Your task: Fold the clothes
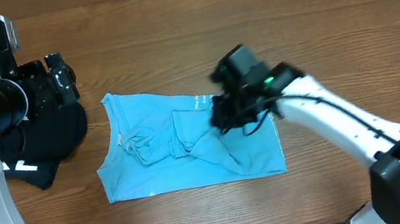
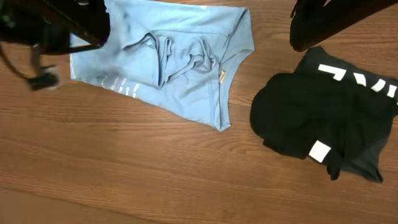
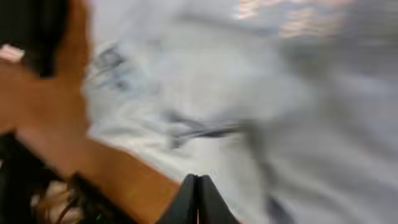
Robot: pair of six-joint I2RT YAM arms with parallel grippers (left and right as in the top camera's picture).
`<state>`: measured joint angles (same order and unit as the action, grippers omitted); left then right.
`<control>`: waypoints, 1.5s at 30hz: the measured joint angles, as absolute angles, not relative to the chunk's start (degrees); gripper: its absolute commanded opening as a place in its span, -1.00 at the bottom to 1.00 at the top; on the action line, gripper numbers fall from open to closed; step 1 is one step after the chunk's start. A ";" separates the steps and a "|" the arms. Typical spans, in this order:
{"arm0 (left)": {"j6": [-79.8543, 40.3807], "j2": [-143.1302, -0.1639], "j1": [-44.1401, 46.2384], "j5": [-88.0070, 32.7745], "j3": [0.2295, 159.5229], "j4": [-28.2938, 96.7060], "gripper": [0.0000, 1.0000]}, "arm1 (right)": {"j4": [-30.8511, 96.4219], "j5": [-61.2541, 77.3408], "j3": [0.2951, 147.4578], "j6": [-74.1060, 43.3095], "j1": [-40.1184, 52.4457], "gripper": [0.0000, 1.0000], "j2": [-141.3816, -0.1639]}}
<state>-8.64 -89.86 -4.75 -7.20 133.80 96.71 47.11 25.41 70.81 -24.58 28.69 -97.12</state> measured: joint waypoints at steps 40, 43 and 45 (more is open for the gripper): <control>-10.98 -95.18 -5.65 -8.36 93.93 81.78 1.00 | 18.02 34.41 68.93 -23.94 28.27 -0.71 -107.39; -7.79 -95.35 -7.44 -12.29 82.00 73.49 1.00 | 21.19 40.45 69.63 -23.99 21.10 -0.71 -104.90; -5.63 -95.77 -8.91 -14.20 76.20 68.82 1.00 | 25.47 42.41 70.13 -23.09 18.06 -0.71 -103.79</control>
